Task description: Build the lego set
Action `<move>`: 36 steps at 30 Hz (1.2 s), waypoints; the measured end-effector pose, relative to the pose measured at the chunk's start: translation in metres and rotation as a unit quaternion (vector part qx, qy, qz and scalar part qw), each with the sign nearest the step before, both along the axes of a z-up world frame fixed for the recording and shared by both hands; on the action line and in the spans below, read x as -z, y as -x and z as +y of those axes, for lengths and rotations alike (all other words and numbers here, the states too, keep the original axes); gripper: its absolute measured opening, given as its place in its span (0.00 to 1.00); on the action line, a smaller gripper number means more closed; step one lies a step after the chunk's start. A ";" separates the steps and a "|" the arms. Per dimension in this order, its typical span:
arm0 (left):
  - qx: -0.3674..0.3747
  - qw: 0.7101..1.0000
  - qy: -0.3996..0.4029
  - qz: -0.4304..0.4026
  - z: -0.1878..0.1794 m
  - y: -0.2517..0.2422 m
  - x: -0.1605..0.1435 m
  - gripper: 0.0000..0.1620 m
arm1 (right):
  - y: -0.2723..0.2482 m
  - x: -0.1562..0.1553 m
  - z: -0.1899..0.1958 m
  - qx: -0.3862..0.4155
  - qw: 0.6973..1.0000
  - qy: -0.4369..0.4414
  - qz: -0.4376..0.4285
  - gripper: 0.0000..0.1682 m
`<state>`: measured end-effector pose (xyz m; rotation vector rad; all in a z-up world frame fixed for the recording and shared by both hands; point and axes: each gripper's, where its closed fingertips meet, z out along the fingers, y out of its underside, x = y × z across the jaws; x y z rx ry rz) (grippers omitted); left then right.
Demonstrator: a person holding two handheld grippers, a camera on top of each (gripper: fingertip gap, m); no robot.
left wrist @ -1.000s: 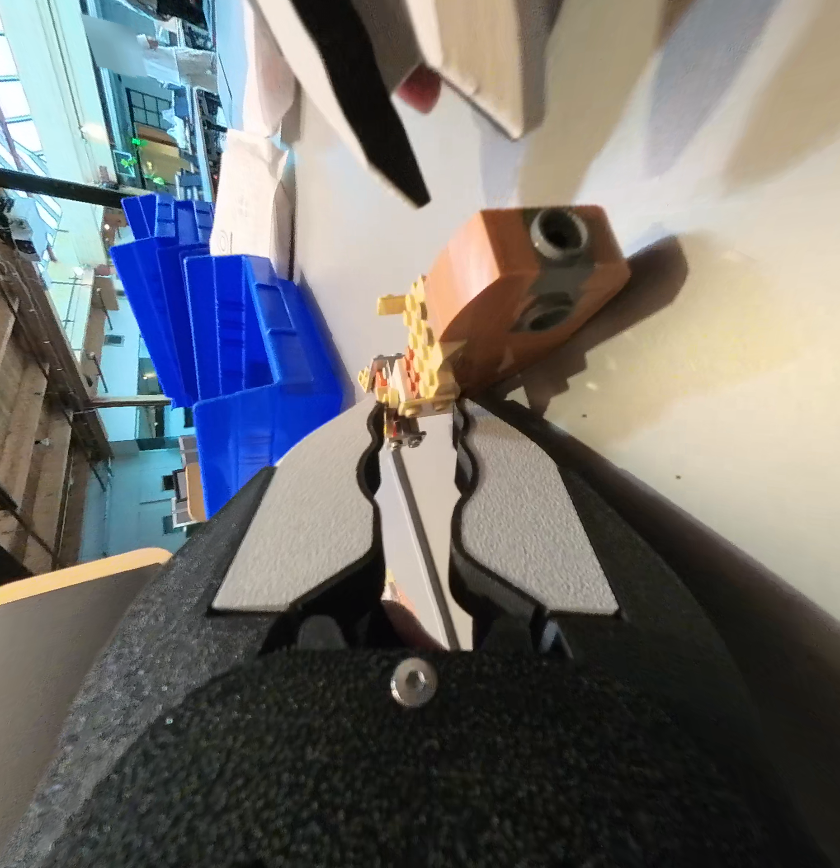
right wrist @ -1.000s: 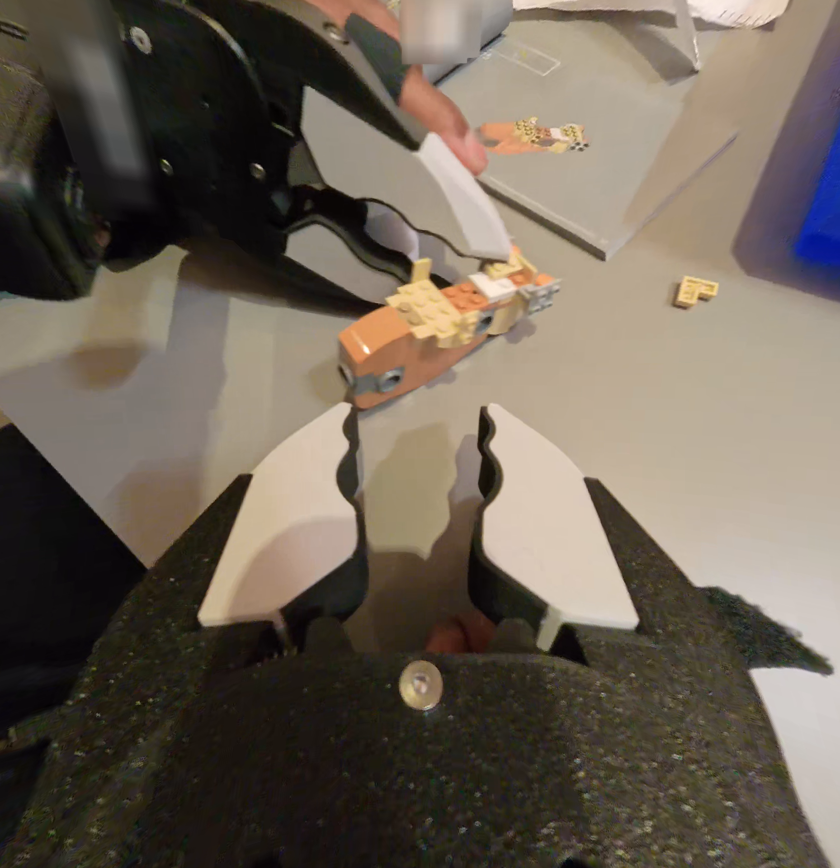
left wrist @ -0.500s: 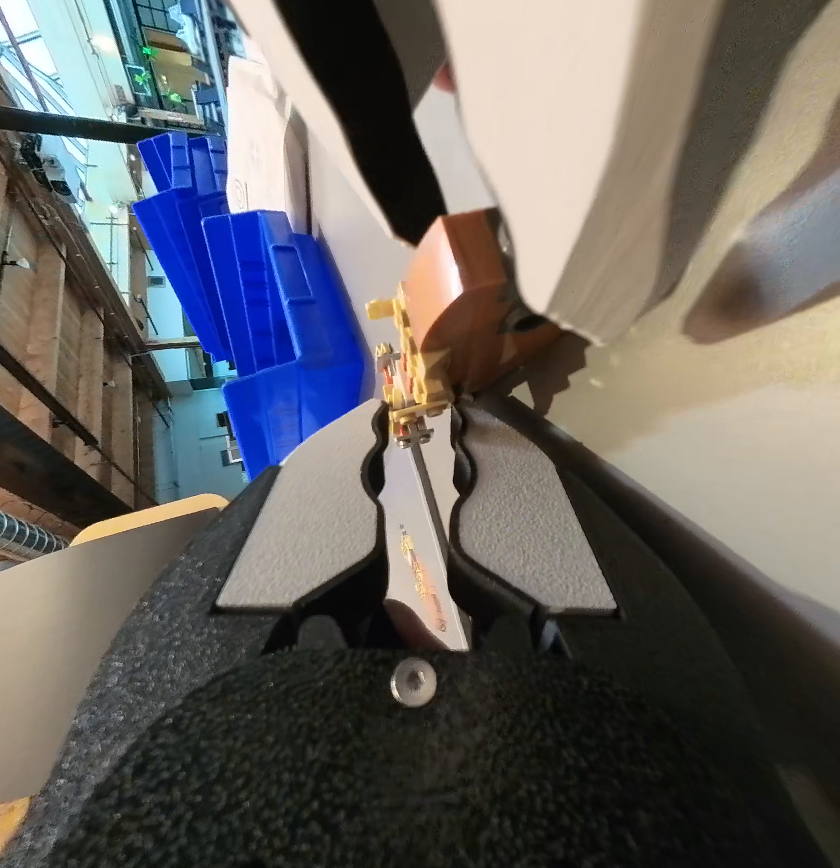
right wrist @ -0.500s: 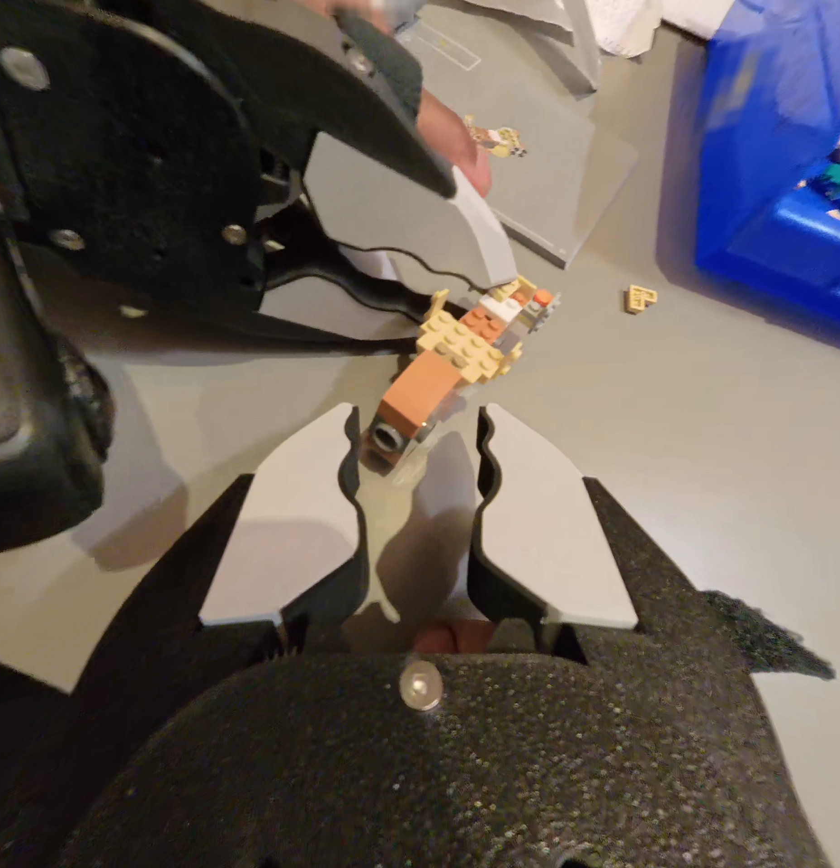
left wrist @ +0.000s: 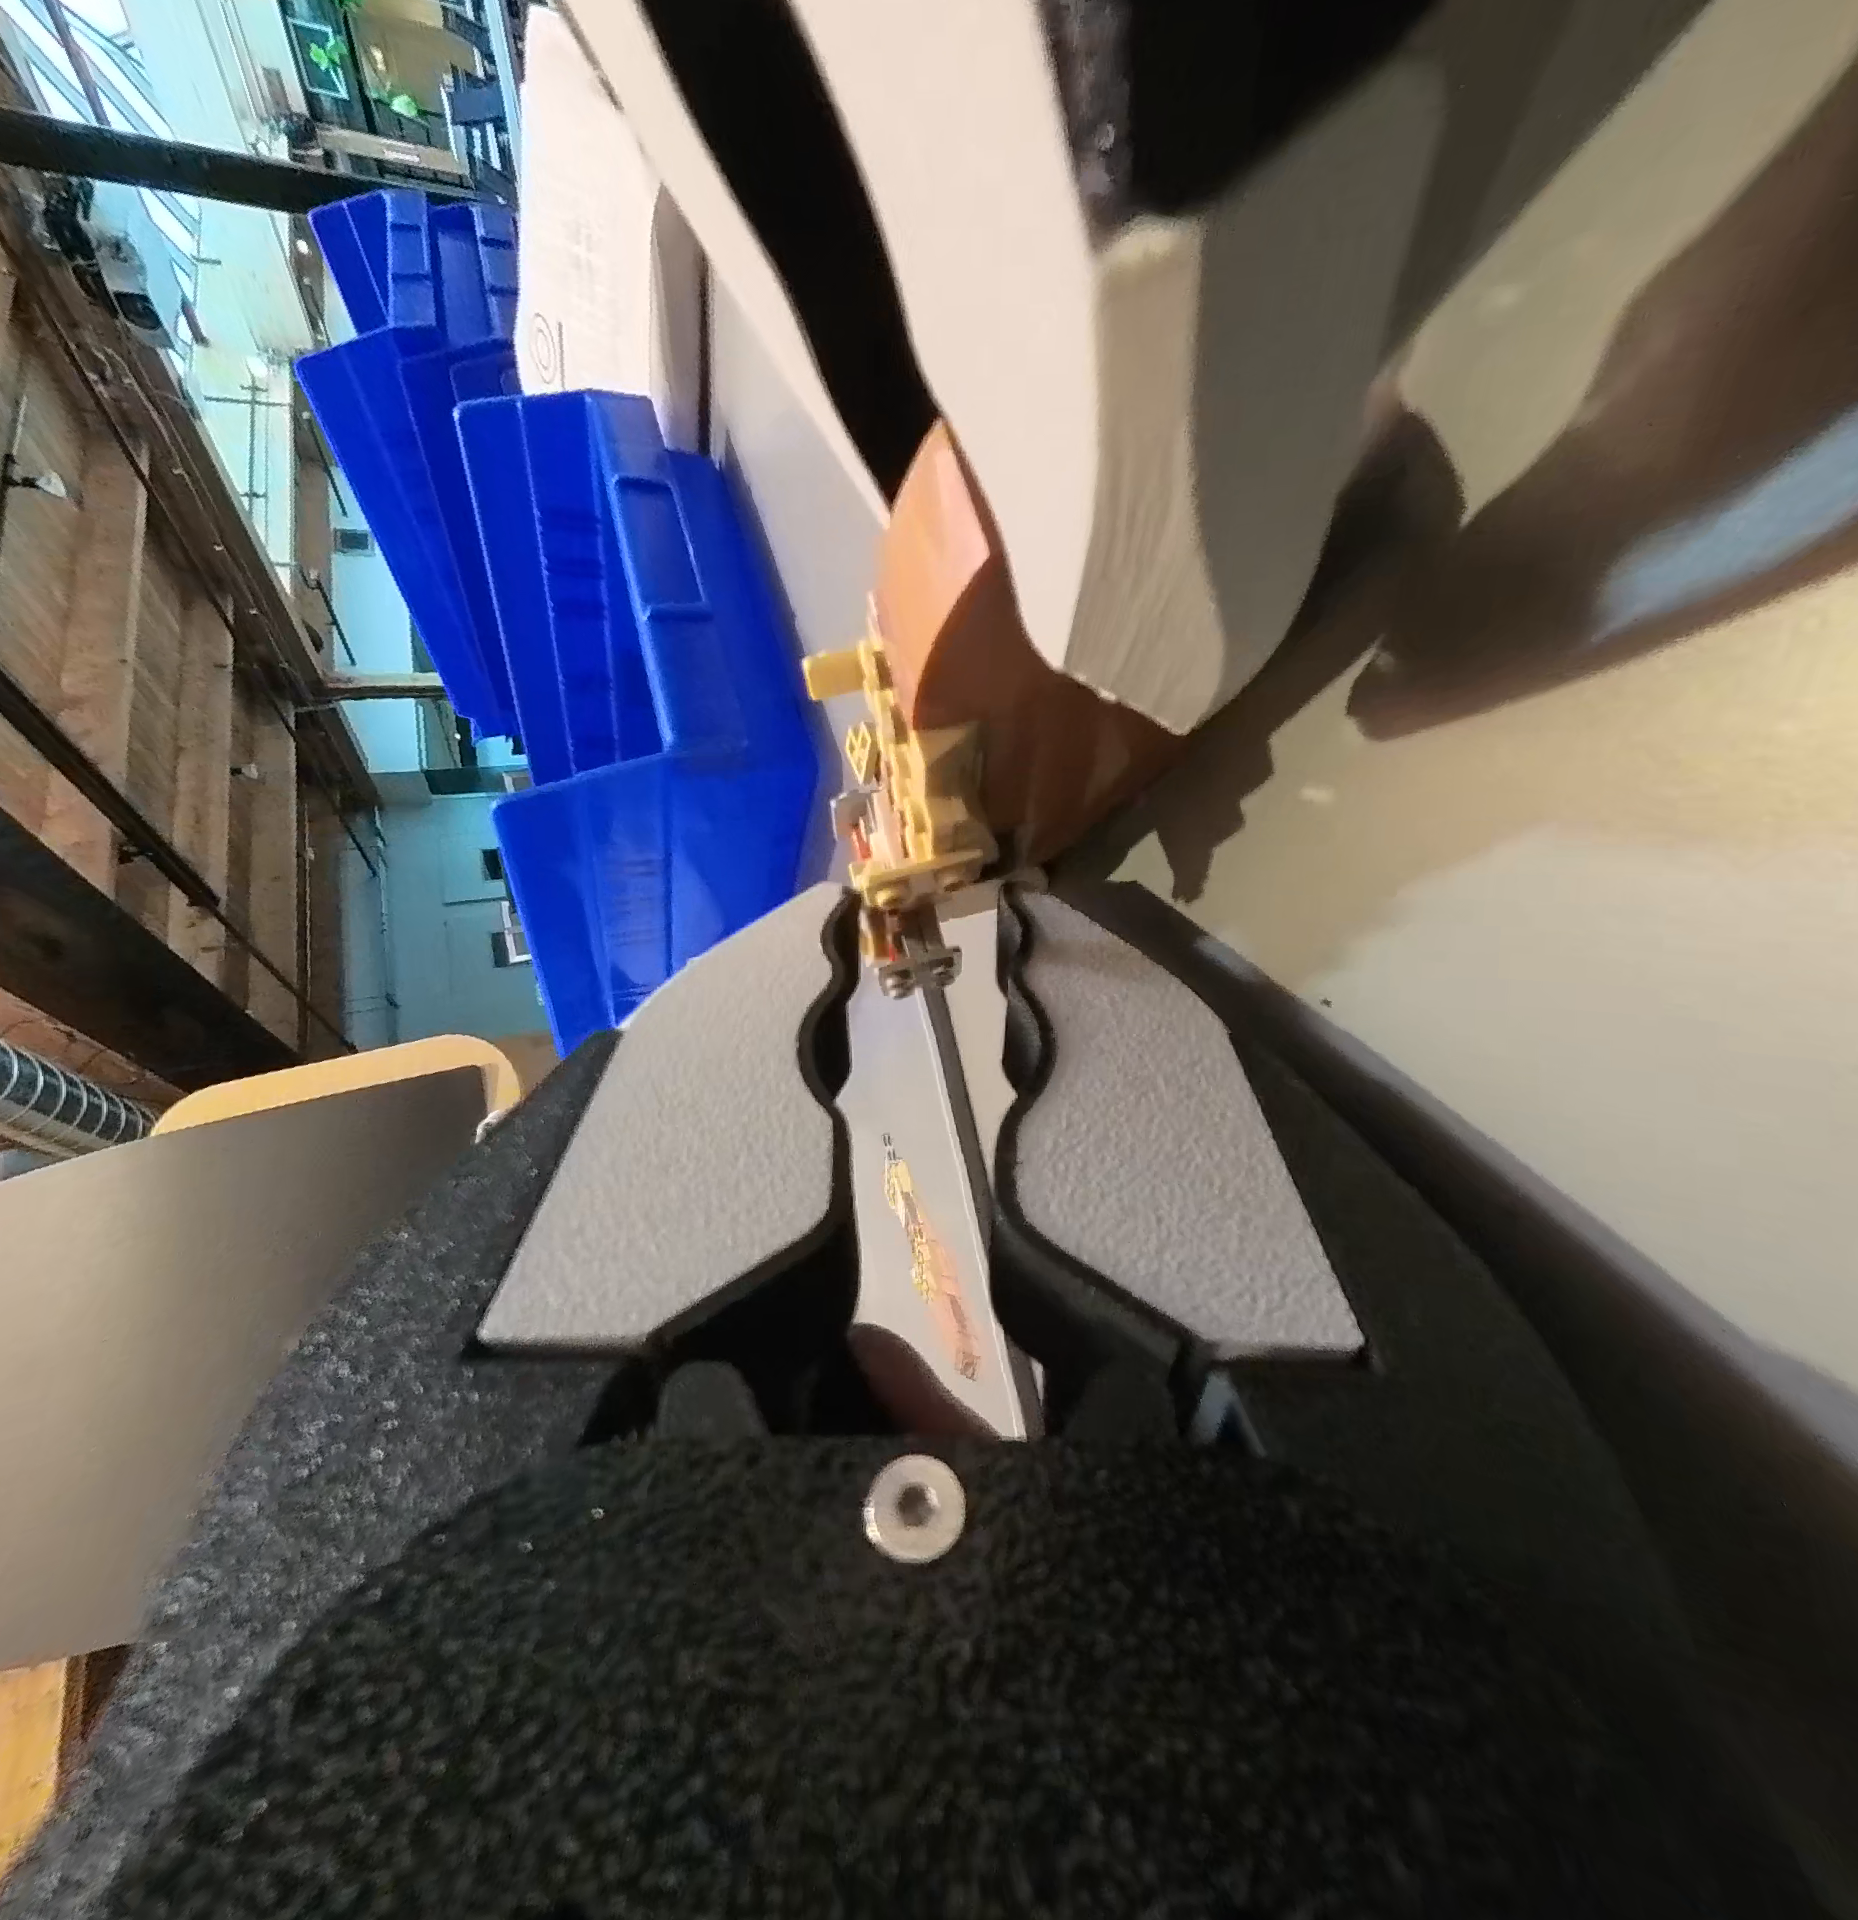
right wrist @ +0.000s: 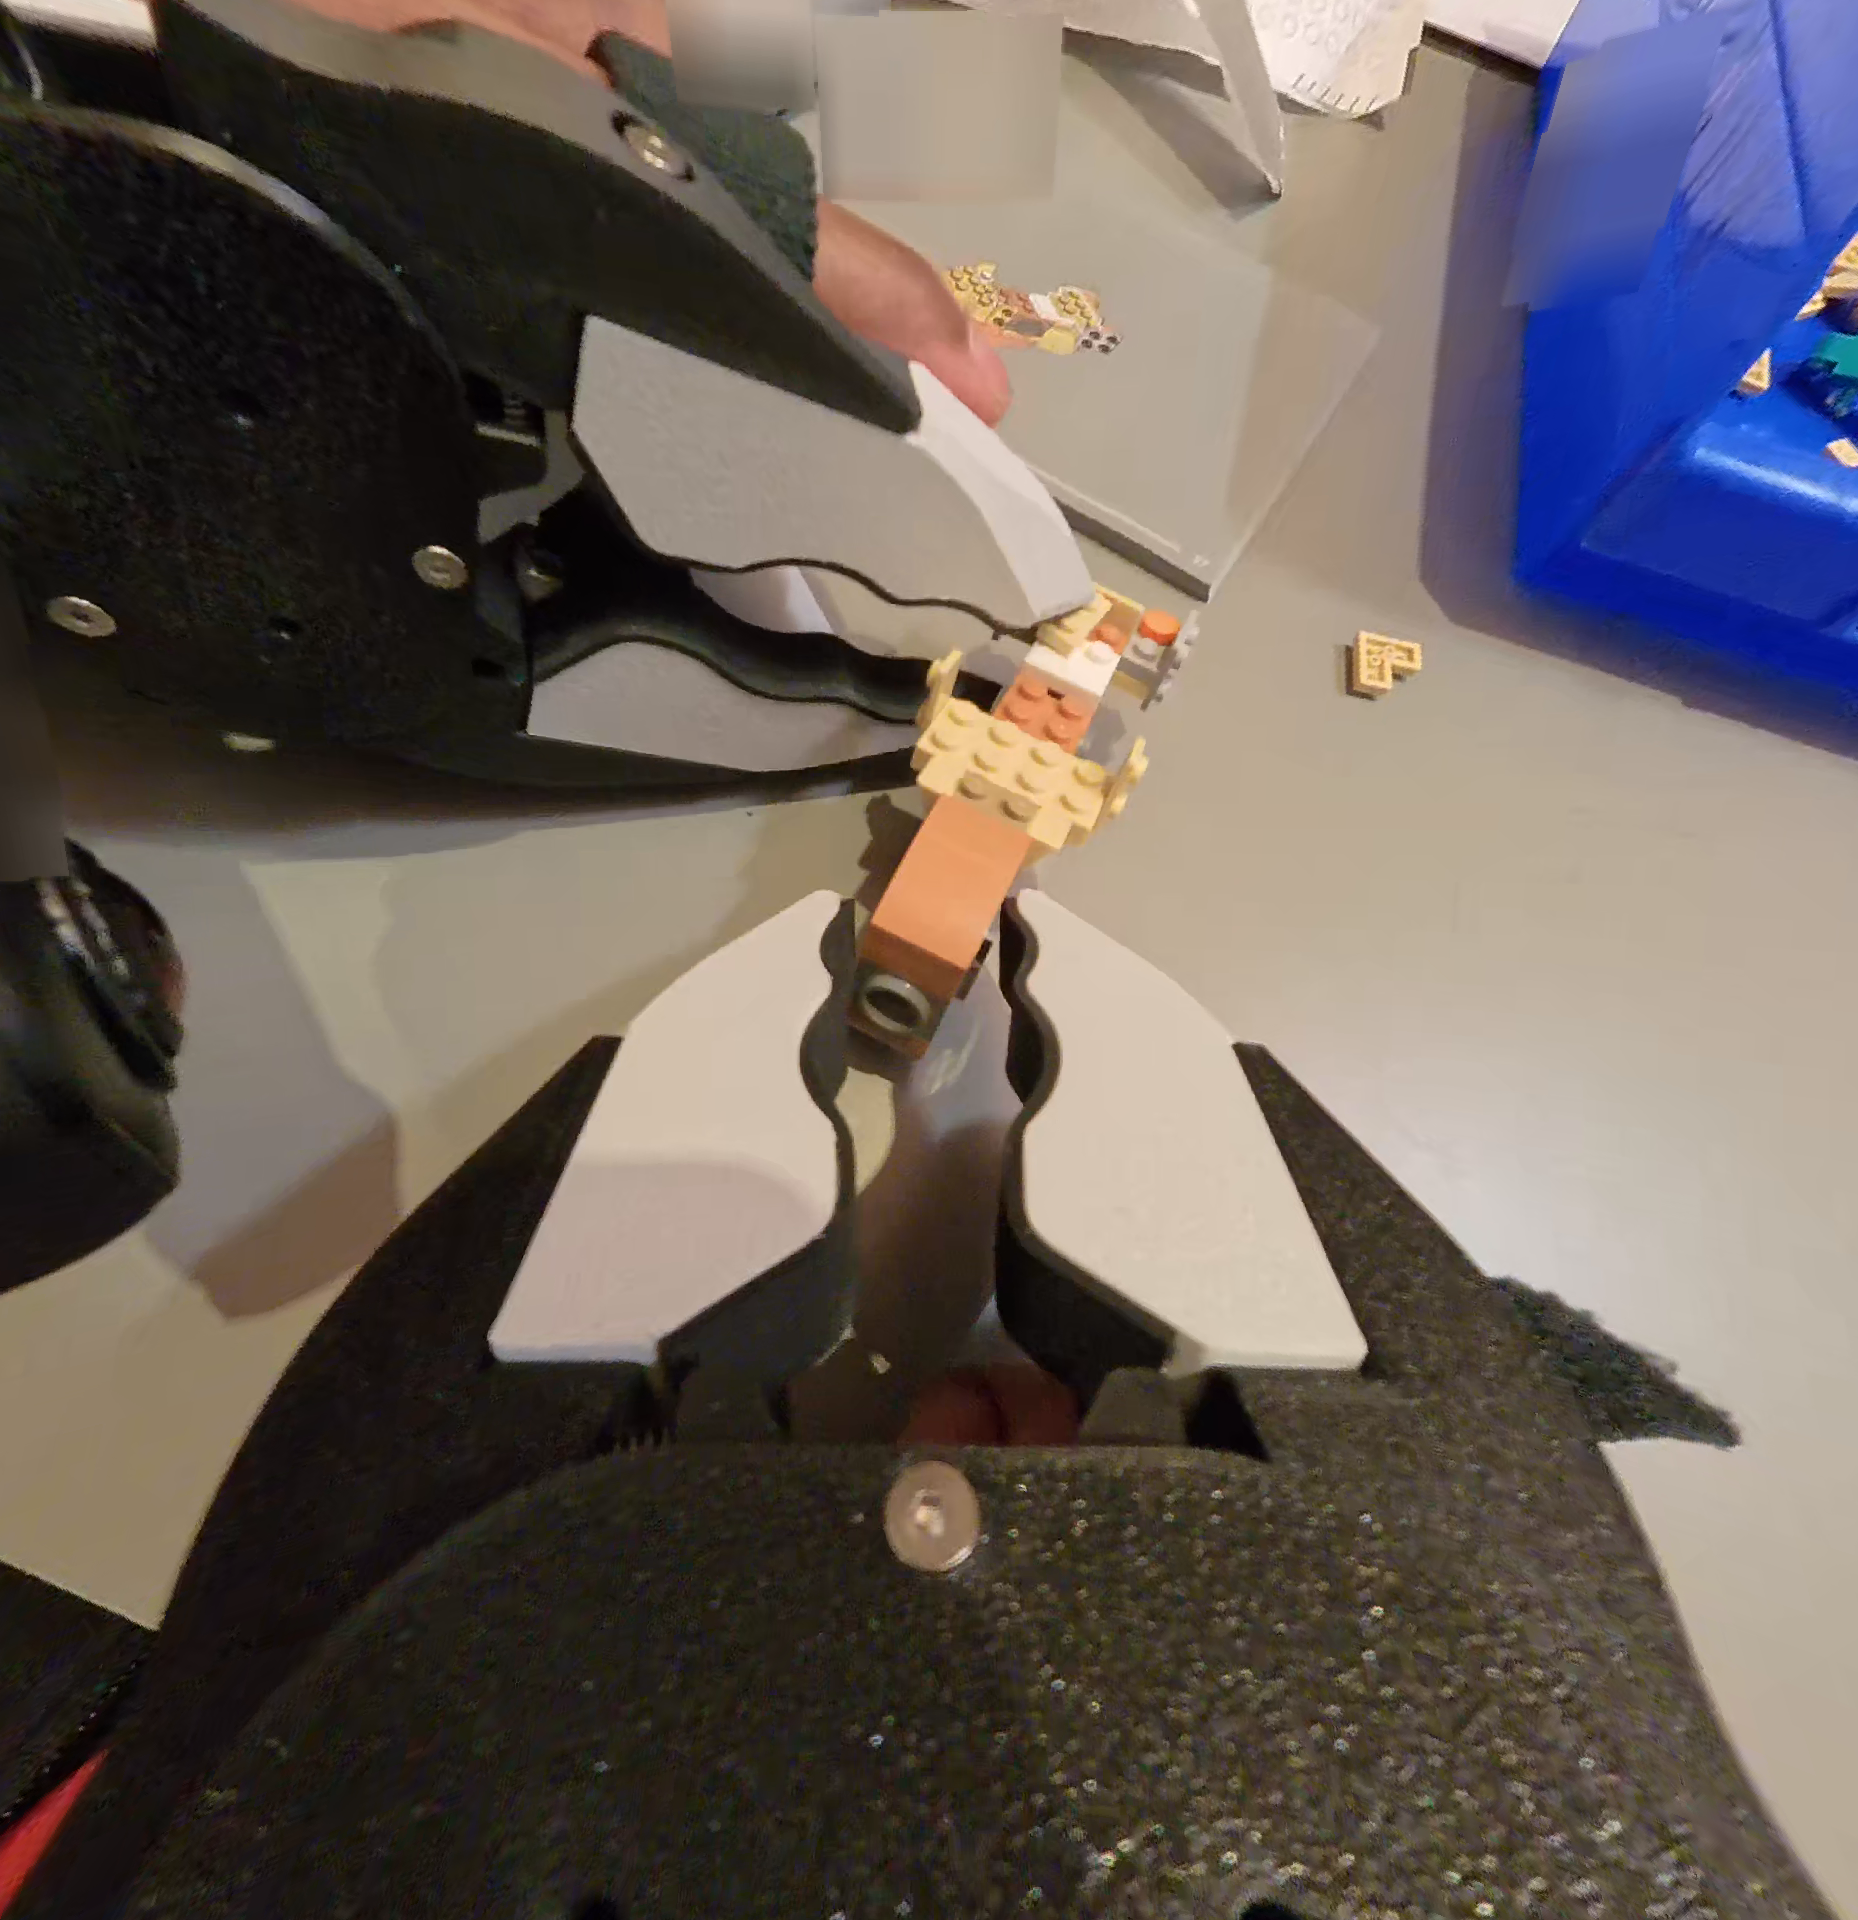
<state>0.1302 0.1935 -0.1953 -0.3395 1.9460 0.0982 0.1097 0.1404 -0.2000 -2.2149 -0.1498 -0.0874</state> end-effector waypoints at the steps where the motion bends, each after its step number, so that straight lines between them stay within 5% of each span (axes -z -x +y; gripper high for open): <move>1: 0.000 1.000 0.000 0.000 0.000 0.000 0.000 0.16 | 0.000 0.000 0.000 0.000 1.000 0.000 0.001 0.15; 36: -0.047 0.998 0.047 0.019 0.005 0.005 0.000 0.15 | -0.003 -0.004 0.001 0.004 1.000 -0.017 0.010 0.13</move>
